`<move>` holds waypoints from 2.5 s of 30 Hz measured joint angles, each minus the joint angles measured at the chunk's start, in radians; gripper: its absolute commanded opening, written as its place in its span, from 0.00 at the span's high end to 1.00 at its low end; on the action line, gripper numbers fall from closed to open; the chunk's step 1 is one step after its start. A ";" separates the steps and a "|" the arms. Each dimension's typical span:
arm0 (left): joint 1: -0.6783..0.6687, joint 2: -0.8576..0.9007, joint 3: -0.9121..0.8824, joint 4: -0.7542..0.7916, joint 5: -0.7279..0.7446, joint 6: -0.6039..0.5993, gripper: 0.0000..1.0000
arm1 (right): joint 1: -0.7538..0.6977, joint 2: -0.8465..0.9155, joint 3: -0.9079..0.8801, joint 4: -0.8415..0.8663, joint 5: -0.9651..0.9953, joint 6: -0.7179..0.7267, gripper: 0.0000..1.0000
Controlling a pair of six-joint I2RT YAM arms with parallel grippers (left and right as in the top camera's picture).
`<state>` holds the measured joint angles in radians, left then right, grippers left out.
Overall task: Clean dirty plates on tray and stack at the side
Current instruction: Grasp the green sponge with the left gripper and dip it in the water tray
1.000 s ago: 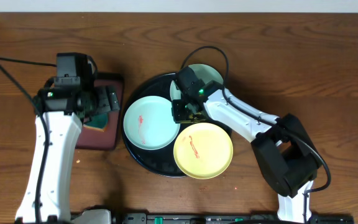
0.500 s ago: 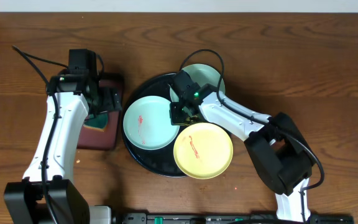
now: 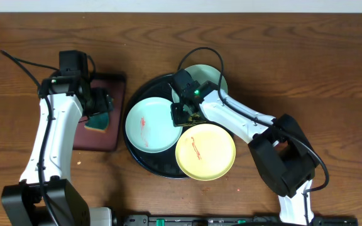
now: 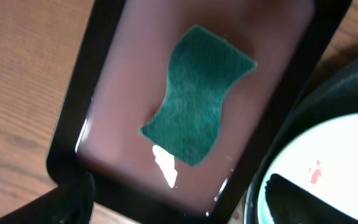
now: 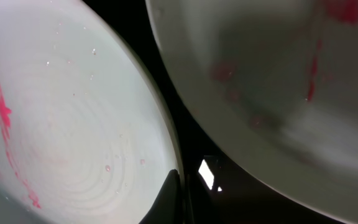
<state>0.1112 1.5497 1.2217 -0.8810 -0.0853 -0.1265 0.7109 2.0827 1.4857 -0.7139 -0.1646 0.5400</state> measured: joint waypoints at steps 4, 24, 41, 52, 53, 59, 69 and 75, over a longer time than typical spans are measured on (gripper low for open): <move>0.002 0.033 -0.005 0.054 0.011 0.041 0.19 | 0.006 0.000 0.000 0.005 0.000 -0.039 0.99; 0.033 0.368 -0.006 0.126 0.052 0.129 0.63 | 0.014 0.000 0.000 0.000 0.005 -0.094 0.99; 0.036 0.395 0.017 0.145 0.057 0.123 0.21 | 0.009 0.000 0.000 0.015 -0.007 -0.093 0.99; 0.038 0.404 0.077 0.101 0.112 0.150 0.22 | 0.009 0.000 0.000 0.011 -0.011 -0.093 0.99; 0.039 0.404 0.077 0.103 0.113 0.158 0.22 | 0.009 0.000 0.000 0.011 -0.011 -0.093 0.99; 0.051 0.404 0.077 0.104 0.122 0.182 0.28 | 0.008 0.000 0.000 0.006 -0.014 -0.093 0.99; 0.085 0.379 0.079 0.069 0.143 0.149 0.33 | 0.008 0.000 0.000 0.007 -0.017 -0.093 0.99; 0.084 0.344 0.084 0.063 0.150 0.148 0.33 | 0.008 0.000 0.000 0.008 -0.016 -0.093 0.99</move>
<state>0.1955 1.8942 1.3052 -0.8185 0.0647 0.0219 0.7185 2.0827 1.4860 -0.7059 -0.1810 0.4465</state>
